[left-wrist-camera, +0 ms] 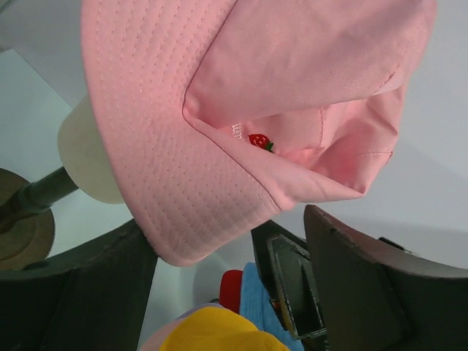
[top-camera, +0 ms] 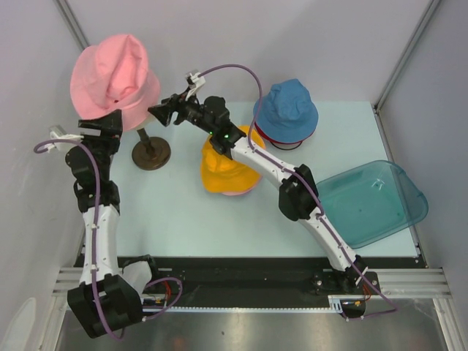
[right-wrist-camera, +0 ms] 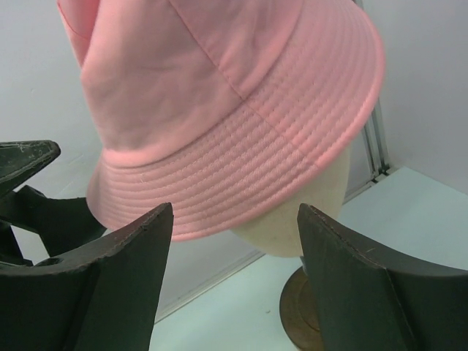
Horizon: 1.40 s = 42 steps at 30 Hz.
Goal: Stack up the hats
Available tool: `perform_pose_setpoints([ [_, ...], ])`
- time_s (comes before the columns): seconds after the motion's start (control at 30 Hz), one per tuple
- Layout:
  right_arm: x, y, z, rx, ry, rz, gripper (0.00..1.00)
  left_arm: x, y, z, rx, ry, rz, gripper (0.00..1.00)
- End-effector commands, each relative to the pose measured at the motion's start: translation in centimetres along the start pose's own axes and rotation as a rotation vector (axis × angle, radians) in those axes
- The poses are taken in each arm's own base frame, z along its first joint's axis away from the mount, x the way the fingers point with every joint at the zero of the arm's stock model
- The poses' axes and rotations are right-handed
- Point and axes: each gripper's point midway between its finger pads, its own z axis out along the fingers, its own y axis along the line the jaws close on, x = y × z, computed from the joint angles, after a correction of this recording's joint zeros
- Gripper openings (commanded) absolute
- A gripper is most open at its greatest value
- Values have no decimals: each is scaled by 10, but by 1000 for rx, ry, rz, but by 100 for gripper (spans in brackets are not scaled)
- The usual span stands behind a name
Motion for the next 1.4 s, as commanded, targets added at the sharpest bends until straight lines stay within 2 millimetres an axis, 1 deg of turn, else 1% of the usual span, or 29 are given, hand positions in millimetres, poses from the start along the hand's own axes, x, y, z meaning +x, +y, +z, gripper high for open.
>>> perform_pose_setpoints([
  [0.0,-20,16,3,-36,-52,-9,75,3,-8,1,40,-2,15,66],
  [0.07,-18,16,3,-37,-44,-6,74,-1,-10,1,40,-18,18,53],
  [0.1,-18,17,2,-38,-40,-8,74,-2,-13,2,47,-20,19,37],
  [0.13,-23,20,2,-43,-42,-11,74,-4,-16,3,58,-26,19,31],
  [0.17,-24,22,1,-47,-41,-12,74,-6,-18,5,63,-32,17,22],
  [0.2,-17,22,0,-44,-22,-8,74,-9,-23,6,76,-41,13,7],
  [0.23,-18,23,-2,-46,-18,-11,74,-12,-27,8,89,-52,-1,2],
  [0.27,-30,32,-4,-56,-29,-16,74,-15,-30,9,98,-63,-9,0],
  [0.3,-19,27,-8,-46,-3,-15,74,-21,-34,10,107,-86,-18,0],
  [0.33,-21,32,-11,-53,3,-21,74,-26,-41,9,128,-112,-29,0],
  [0.37,-31,41,-14,-61,-3,-28,74,-31,-43,9,130,-133,-38,0],
  [0.43,-18,40,-23,-51,36,-32,74,-47,-46,6,121,-210,-71,0],
  [0.47,-35,50,-29,-61,18,-40,74,-49,-49,5,133,-219,-81,0],
  [0.5,-20,45,-36,-46,46,-36,74,-59,-50,4,132,-272,-107,0],
  [0.53,-21,49,-39,-46,47,-43,74,-61,-50,6,135,-278,-116,0],
  [0.57,-38,58,-45,-53,21,-56,74,-63,-52,7,141,-286,-127,0],
  [0.6,-35,58,-49,-48,33,-59,74,-67,-59,7,164,-297,-148,0],
  [0.67,-27,55,-57,-33,60,-66,74,-68,-60,12,171,-305,-166,0],
  [0.7,-35,61,-61,-39,54,-74,74,-72,-66,12,186,-315,-172,0],
  [0.73,-29,59,-65,-31,72,-70,74,-76,-66,12,182,-341,-178,0],
  [0.77,-30,60,-67,-30,76,-74,74,-79,-67,12,180,-354,-181,1],
  [0.8,-37,64,-70,-33,66,-79,74,-84,-71,12,184,-370,-193,0],
  [0.9,-34,64,-77,-26,84,-83,74,-95,-75,16,173,-403,-226,0],
  [1.03,-36,72,-81,-33,88,-84,74,-97,-82,21,165,-416,-233,0],
  [1.13,-35,76,-84,-38,94,-84,74,-102,-71,19,107,-457,-254,0],
  [1.17,-34,78,-84,-40,98,-84,74,-100,-63,19,68,-461,-258,1],
  [1.2,-34,79,-85,-40,98,-85,74,-100,-63,16,62,-460,-254,0],
  [1.23,-37,84,-86,-45,93,-90,74,-99,-61,15,52,-455,-242,0],
  [1.37,-36,84,-88,-37,94,-95,74,-78,-52,14,39,-377,-196,0],
])
